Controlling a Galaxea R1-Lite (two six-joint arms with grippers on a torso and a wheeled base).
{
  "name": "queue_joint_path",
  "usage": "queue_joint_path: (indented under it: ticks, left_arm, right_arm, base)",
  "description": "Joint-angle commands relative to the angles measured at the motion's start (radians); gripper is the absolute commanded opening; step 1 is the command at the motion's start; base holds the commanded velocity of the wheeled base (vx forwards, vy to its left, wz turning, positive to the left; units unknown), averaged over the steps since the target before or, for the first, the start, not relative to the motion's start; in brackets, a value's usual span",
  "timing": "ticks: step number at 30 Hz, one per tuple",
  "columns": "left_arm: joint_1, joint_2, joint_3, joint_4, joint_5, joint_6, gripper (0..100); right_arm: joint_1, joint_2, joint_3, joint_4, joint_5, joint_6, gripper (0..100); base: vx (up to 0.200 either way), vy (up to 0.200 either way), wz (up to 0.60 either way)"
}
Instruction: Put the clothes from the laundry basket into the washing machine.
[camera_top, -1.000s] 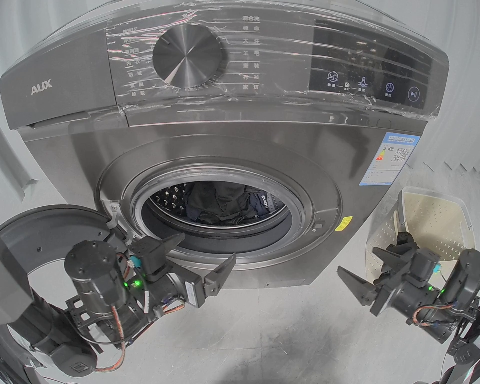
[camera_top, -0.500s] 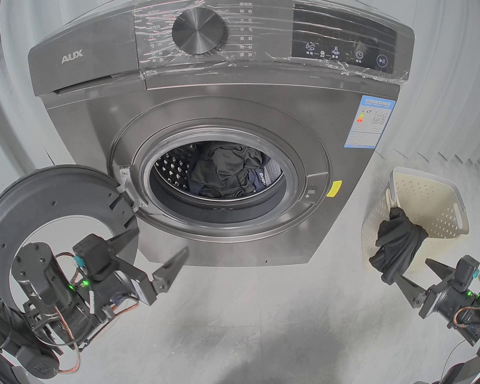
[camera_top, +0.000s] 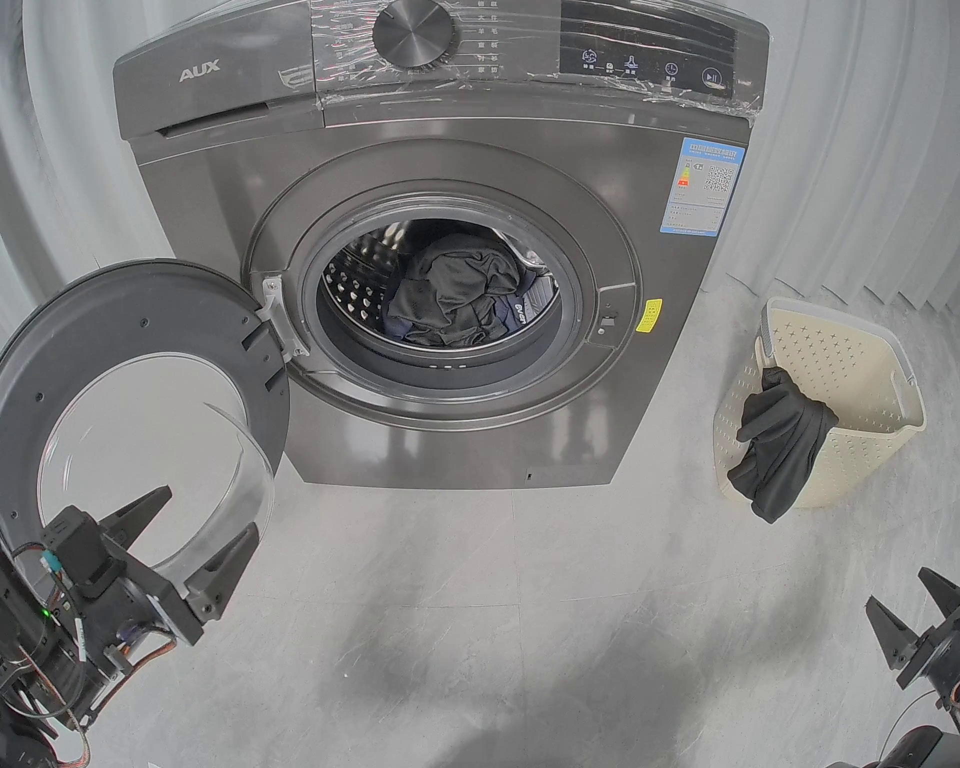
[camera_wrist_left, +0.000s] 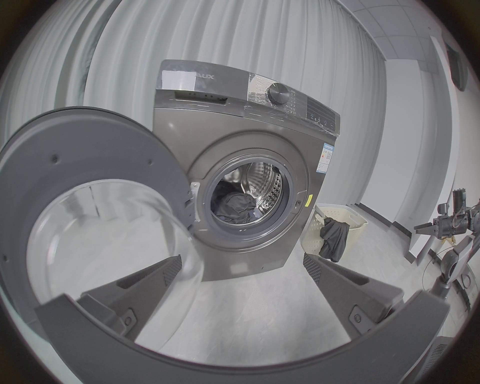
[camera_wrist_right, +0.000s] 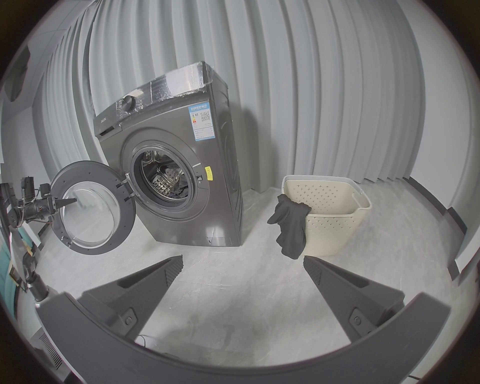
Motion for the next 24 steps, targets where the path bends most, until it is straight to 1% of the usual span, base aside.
queue_joint_path:
  ticks: [1,4,5,6,7,8,10,11,12,13,14,15,16,17,19,20,21,22,24]
  left_arm:
    - [0.019,-0.301,0.027,0.203,0.021,-0.005,100]
    - [0.015,-0.465,0.027,0.369,0.021,-0.007,100]
    - [0.016,-0.474,0.027,0.378,0.019,-0.007,100]
    - [0.03,-0.555,0.027,0.475,0.019,-0.01,100]
    - [0.038,-0.591,0.027,0.517,0.019,-0.011,100]
    - [0.054,-0.64,0.027,0.57,0.018,-0.016,100]
    - [0.082,-0.724,0.027,0.659,0.012,-0.024,100]
    - [0.097,-0.77,0.027,0.711,-0.005,-0.022,100]
    - [0.11,-0.796,0.027,0.74,-0.02,-0.021,100]
    - [0.126,-0.827,0.027,0.774,-0.042,-0.021,100]
    - [0.145,-0.874,0.027,0.82,-0.074,-0.021,100]
    - [0.159,-0.916,0.027,0.853,-0.096,-0.025,100]
    - [0.176,-0.965,0.027,0.895,-0.119,-0.027,100]
    - [0.194,-1.008,0.027,0.933,-0.137,-0.025,100]
    - [0.245,-1.098,0.027,1.018,-0.172,-0.014,100]
    - [0.269,-1.144,0.027,1.062,-0.191,-0.01,100]
    - [0.275,-1.157,0.027,1.097,-0.191,0.004,100]
    - [0.277,-1.149,0.027,1.117,-0.182,0.006,100]
    - [0.277,-1.147,0.027,1.13,-0.155,-0.007,100]
  right_arm:
    - [-0.044,-0.229,0.017,0.122,0.003,0.0,100]
    - [-0.078,-0.284,0.017,0.167,0.005,-0.005,100]
    - [-0.081,-0.287,0.017,0.17,0.005,-0.007,100]
    - [-0.107,-0.319,0.017,0.201,0.009,-0.007,100]
    - [-0.122,-0.336,0.017,0.219,0.011,-0.01,100]
    - [-0.122,-0.336,0.017,0.219,0.011,-0.01,100]
    - [-0.183,-0.397,0.017,0.284,0.014,-0.02,100]
    - [-0.214,-0.422,0.017,0.308,0.025,-0.033,100]
    - [-0.231,-0.443,0.017,0.328,0.039,-0.046,100]
    - [-0.249,-0.473,0.014,0.346,0.065,-0.059,100]
    - [-0.271,-0.505,0.006,0.368,0.108,-0.06,100]
    - [-0.285,-0.525,0.0,0.382,0.141,-0.06,100]
    - [-0.297,-0.537,-0.003,0.386,0.166,-0.059,100]
    - [-0.295,-0.545,-0.003,0.392,0.18,-0.059,100]
    - [-0.292,-0.552,0.006,0.396,0.175,-0.068,100]
    - [-0.291,-0.551,0.017,0.399,0.174,-0.068,100]
    - [-0.291,-0.551,0.017,0.399,0.174,-0.069,100]
    - [-0.291,-0.551,0.017,0.399,0.174,-0.069,100]
    - [-0.291,-0.551,0.017,0.399,0.175,-0.073,100]
  base:
    - [0.0,0.0,0.0]
    - [0.0,-0.2,0.0]
    - [0.0,-0.2,0.0]
    - [0.0,-0.2,0.0]
    - [0.0,-0.2,0.0]
    - [0.0,-0.2,0.0]
    - [0.0,-0.2,0.0]
    - [0.0,-0.2,0.0]
    - [0.0,-0.2,0.0]
    - [0.0,-0.2,0.0]
    - [0.0,-0.2,0.0]
    - [0.0,-0.2,0.0]
    - [0.0,-0.2,0.0]
    - [0.0,-0.2,0.0]
    - [0.0,-0.2,0.0]
    - [0.0,0.0,0.0]
    - [0.0,0.0,0.0]
    - [0.0,0.0,0.0]
    - [0.0,0.0,0.0]
